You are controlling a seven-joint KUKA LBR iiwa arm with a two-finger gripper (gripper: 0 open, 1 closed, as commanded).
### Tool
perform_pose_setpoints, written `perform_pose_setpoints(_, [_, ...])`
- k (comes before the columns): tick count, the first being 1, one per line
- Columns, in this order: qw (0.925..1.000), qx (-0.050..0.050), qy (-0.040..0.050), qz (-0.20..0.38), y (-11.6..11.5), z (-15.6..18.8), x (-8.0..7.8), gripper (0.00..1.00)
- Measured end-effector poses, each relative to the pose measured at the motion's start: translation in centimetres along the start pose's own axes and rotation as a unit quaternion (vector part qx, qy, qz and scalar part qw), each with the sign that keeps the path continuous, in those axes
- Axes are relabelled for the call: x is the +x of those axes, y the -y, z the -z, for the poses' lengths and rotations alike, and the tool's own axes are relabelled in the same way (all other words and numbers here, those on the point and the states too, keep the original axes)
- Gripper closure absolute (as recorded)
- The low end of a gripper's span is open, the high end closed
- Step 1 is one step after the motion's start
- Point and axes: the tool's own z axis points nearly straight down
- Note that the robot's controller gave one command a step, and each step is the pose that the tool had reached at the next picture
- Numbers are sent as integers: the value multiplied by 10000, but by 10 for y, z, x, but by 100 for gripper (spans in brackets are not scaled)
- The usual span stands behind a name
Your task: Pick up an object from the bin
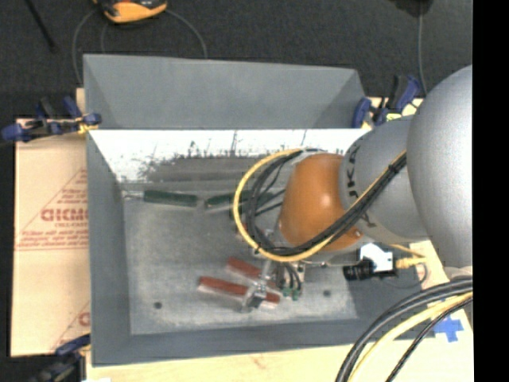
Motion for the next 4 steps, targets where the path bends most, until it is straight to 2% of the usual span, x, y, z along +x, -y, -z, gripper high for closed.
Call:
perform_pose_setpoints(1, [9997, 2, 16, -226, -12, -15, 0, 0])
perform_pose_setpoints(2, [9947, -53, 15, -1028, -10, -13, 4, 100])
perform_pose_setpoints(4, [9948, -46, 10, -1019, -10, -12, 4, 100])
